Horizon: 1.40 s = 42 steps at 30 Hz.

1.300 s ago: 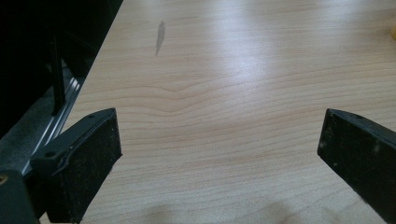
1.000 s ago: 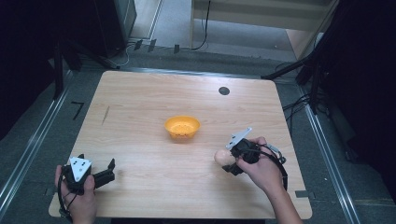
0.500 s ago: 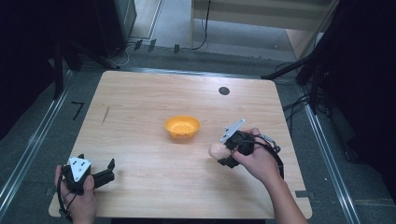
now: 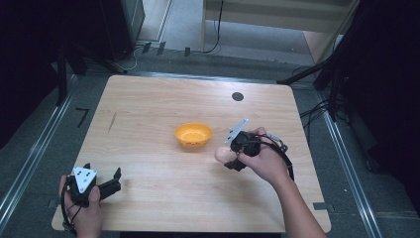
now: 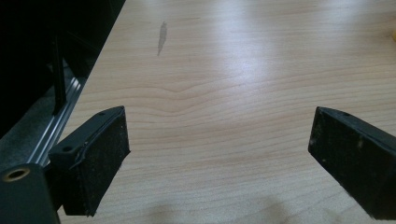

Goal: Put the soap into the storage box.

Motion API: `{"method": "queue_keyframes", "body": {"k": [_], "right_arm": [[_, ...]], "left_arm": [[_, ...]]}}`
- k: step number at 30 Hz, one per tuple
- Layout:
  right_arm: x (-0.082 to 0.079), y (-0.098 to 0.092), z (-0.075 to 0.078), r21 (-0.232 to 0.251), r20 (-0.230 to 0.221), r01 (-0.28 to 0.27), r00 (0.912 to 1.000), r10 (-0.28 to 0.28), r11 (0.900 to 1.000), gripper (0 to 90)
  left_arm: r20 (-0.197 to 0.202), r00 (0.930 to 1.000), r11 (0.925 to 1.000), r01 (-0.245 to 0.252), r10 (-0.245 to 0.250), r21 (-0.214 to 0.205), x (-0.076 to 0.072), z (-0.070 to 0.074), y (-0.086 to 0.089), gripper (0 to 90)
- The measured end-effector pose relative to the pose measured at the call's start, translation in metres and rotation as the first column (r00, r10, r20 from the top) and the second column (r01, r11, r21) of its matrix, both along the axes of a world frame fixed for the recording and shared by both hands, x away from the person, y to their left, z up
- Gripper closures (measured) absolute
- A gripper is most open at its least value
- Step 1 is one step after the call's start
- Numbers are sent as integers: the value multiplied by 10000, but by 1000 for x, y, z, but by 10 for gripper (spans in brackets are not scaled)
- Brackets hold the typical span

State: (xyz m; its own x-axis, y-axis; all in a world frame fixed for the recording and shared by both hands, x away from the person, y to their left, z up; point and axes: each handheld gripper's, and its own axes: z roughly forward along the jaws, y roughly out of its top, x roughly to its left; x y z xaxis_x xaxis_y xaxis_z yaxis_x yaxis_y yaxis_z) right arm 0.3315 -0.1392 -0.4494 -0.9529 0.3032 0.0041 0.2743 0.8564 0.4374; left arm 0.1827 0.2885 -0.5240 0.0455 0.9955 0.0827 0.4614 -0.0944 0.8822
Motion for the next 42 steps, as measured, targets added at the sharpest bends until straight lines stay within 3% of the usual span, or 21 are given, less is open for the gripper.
{"method": "queue_keyframes", "body": {"k": [15,25,36,42], "right_arm": [[22,26,14,-18,108,-491,9987,492,9988,335],[34,40,18,20,152,-811,9966,810,9967,335],[45,61,24,-146,371,-1354,9900,1359,9907,336],[54,76,23,-399,257,-1650,9858,1661,9855,336]], "left_arm": [[-141,9999,9996,39,-43,-280,2,0,3,38],[-198,9996,9996,210,-213,-187,2,0,2,15],[-286,9995,9996,151,-158,-222,4,0,2,8],[-300,9994,9996,143,-150,-225,3,0,2,8]]}}
